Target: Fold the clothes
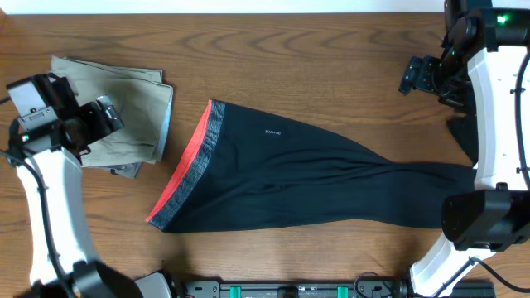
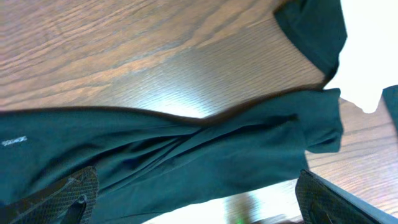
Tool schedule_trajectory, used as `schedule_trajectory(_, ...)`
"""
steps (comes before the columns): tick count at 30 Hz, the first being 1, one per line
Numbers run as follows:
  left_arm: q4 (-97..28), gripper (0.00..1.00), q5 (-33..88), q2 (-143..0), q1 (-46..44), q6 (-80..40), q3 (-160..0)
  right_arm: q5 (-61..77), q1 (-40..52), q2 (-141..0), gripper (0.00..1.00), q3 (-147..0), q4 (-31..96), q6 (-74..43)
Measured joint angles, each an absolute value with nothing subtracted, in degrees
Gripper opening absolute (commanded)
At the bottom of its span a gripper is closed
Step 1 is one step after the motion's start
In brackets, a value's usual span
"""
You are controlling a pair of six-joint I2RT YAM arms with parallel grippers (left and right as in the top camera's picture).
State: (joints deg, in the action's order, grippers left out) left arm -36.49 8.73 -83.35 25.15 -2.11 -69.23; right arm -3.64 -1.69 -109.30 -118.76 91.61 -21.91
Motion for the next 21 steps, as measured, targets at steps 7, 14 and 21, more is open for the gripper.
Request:
schedule_trajectory(7, -25.76, 0.6, 8.6, -91.9, 25.3, -6.11, -69.25, -1.5, -1.15, -109.3, 0.99, -118.76, 91.44, -20.64)
schedule_trajectory(14, -22.59, 0.32, 4.78, -100.44, 25.3, -6.22, -69.25, -1.04, -1.15, -109.3, 0.99, -118.76, 92.33, -20.34)
schedule_trajectory(21, -19.73, 0.22, -0.03, -104.38, 25.3, -6.28, -69.25, -0.99, -1.15, -109.3, 0.99, -118.76, 92.38, -20.34)
